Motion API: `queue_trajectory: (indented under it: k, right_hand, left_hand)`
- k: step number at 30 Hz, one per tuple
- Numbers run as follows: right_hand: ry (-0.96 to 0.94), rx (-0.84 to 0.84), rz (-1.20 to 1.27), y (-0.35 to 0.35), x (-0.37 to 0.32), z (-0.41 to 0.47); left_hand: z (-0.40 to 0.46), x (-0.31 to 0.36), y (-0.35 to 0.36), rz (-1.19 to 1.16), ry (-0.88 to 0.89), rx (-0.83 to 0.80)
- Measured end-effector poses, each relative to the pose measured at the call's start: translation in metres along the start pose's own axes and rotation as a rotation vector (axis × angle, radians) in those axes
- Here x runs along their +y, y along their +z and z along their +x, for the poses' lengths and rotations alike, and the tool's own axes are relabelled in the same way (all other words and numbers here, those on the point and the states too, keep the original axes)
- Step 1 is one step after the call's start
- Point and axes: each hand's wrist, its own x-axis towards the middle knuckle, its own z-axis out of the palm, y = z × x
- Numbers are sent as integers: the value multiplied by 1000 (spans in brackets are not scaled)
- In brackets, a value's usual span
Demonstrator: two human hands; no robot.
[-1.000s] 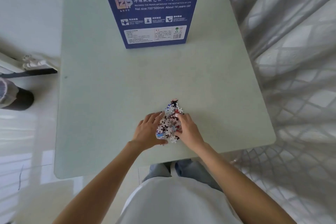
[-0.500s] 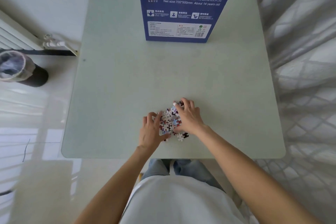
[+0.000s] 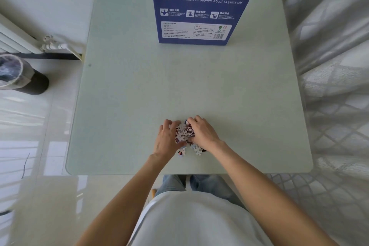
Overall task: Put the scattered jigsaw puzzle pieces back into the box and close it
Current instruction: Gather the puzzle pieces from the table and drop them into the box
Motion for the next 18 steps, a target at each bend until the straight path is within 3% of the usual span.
queue_trajectory:
  k: [18]
  right_hand:
    - [110,155,199,-23,23,-5]
  left_hand:
    - [18,-2,-13,-37,88,121]
